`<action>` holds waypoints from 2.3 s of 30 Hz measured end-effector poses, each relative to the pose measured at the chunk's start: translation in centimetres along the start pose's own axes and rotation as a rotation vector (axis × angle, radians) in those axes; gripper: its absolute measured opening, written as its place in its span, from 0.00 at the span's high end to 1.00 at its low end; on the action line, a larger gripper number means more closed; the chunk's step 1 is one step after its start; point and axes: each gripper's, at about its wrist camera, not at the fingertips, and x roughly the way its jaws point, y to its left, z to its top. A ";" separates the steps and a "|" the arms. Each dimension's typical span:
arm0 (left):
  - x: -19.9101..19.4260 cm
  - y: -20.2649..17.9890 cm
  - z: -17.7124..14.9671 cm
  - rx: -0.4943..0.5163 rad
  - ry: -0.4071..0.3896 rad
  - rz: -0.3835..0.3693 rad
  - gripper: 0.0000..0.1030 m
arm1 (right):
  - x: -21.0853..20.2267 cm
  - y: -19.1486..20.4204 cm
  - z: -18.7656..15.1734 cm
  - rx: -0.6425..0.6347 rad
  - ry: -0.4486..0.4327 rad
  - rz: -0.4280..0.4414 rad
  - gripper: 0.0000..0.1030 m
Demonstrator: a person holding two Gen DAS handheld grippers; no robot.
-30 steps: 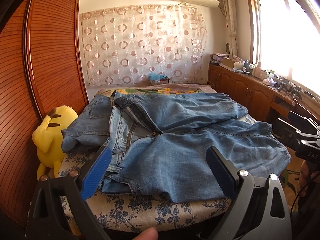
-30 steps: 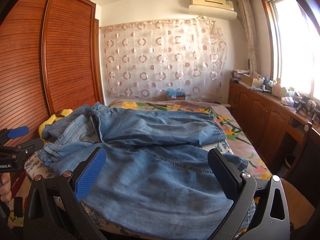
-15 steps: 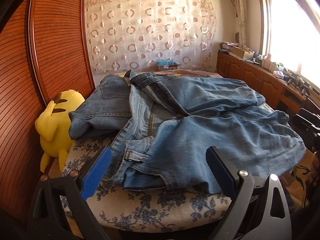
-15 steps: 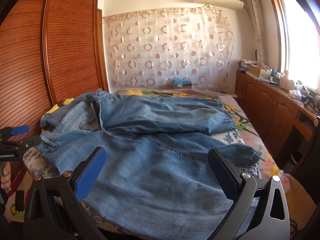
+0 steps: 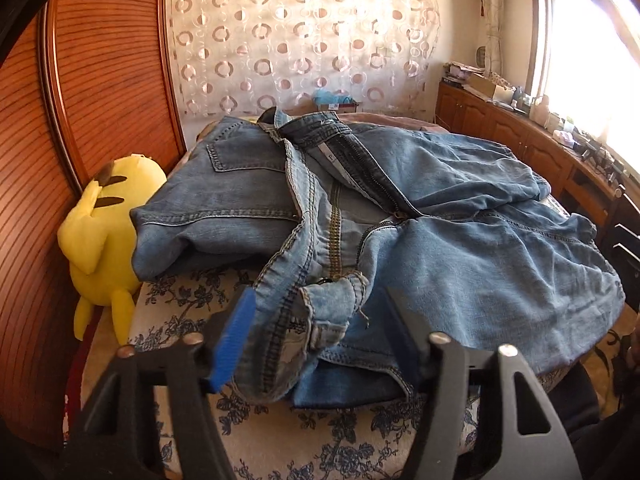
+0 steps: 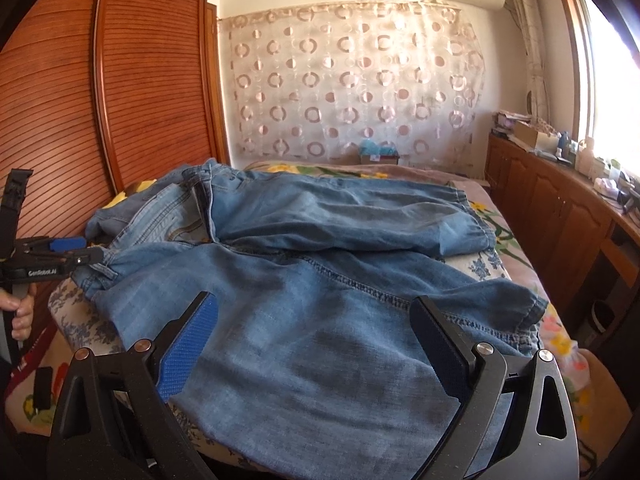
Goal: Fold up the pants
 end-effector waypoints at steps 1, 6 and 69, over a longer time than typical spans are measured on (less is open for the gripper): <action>0.1 0.0 0.0 0.001 0.008 -0.011 0.51 | 0.0 0.0 0.0 0.000 0.001 0.001 0.05; 0.8 -0.7 -0.4 0.012 0.053 -0.059 0.75 | 0.3 0.0 0.1 -0.002 0.006 0.003 0.05; 4.2 0.5 -2.3 -0.057 0.152 -0.114 0.49 | 9.0 5.1 -0.4 -0.115 0.189 0.254 0.21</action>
